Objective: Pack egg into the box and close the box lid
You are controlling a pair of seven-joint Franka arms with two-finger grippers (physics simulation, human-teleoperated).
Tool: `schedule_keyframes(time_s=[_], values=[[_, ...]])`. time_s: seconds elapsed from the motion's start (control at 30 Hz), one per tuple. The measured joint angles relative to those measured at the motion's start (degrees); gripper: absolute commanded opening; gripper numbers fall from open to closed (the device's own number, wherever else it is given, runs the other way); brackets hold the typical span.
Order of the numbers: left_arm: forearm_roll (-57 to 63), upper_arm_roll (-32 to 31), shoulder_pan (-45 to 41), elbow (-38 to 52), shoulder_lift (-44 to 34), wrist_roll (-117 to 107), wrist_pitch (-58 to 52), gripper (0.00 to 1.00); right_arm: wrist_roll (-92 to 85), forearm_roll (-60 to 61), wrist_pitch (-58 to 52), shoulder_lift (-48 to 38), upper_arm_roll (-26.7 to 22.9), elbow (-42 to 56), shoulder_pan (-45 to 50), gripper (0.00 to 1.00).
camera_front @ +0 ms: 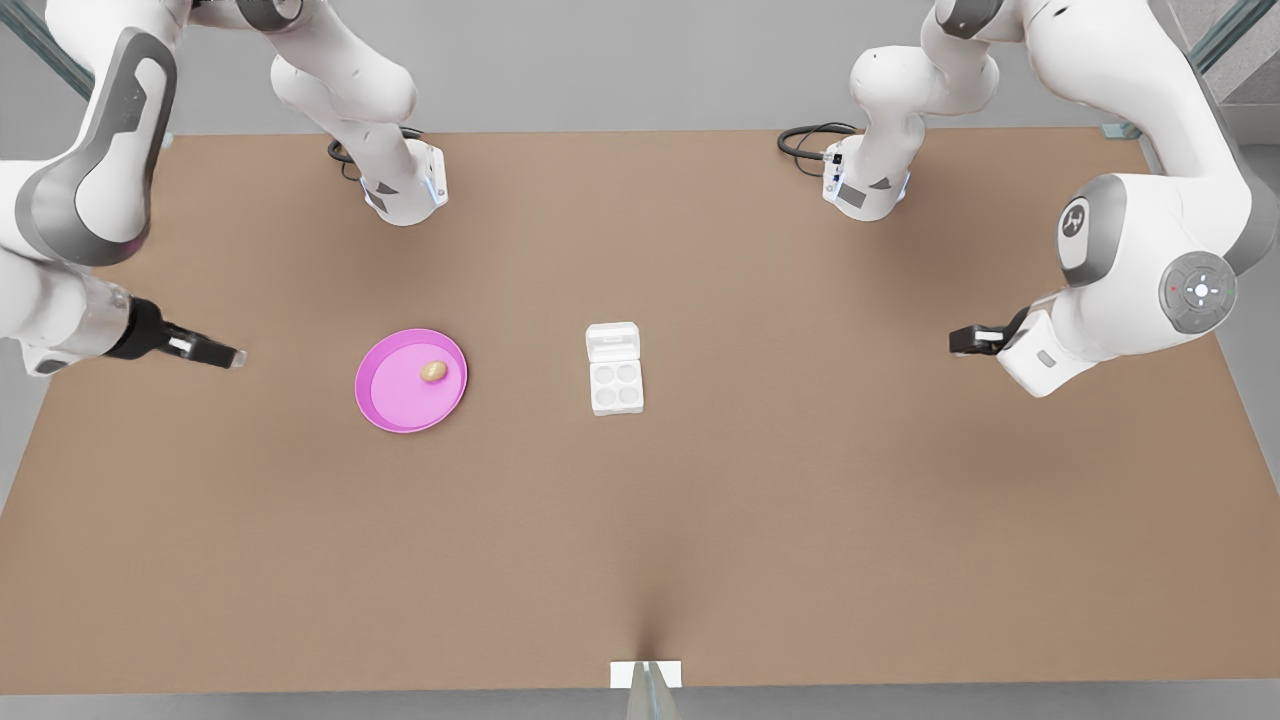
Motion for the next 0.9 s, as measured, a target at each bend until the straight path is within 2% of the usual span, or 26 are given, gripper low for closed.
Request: schedule_keyframes(time_s=[0.07,0.1,0.13,0.2,0.27,0.3,0.33,0.5,0.67,0.8,0.9], values=[[0.14,0.0,-0.05,0.0,0.31,-0.08,-0.09,1.0,21.24,2.46,-3.81,8.36,-0.1,0.91,-1.85,1.0],[0.21,0.0,-0.04,-0.08,0.6,-0.09,-0.09,1.0,27.08,8.65,-7.08,10.97,-0.19,0.89,-4.47,1.0],[0.28,0.0,-0.06,-0.19,1.19,0.04,-0.07,1.0,29.07,9.64,-7.24,11.88,0.17,-0.34,-3.94,1.0],[0.41,0.0,-0.05,-0.61,1.32,0.09,0.08,1.0,28.41,11.73,-0.99,10.89,1.67,-9.6,-3.37,1.0],[0.5,0.03,-0.03,-0.67,1.69,0.09,0.01,1.0,24.58,15.03,13.95,5.04,2.16,-24.29,0.53,1.0],[0.6,0.01,-0.04,-0.63,1.98,0.09,-0.07,1.0,25.16,18.14,20.39,2.32,-1.84,-28.44,6.97,1.0],[0.73,0.0,-0.06,-0.64,2.02,0.09,-0.17,1.0,25.17,21.21,21.44,2.39,-5.03,-30.09,9.86,1.0],[1.07,0.09,-0.04,-0.7,2.67,0.09,-0.26,1.0,20.21,25.09,26.8,5.65,-3.9,-34.09,10.91,1.0],[1.87,0.09,-0.05,-0.79,3.49,-0.09,-0.59,1.0,15.15,36.02,29.07,13.92,-3.88,-34.16,10.04,1.0],[2.19,0.09,-0.02,-0.55,3.48,-0.09,-1.4,1.0,10.9,36.12,28.48,19.14,-4.07,-32.93,7.96,0.99],[2.31,0.09,-0.05,-0.53,3.43,-0.09,-1.41,1.0,9.3,36.12,27.34,19.24,-3.97,-33.25,8.24,0.99]])
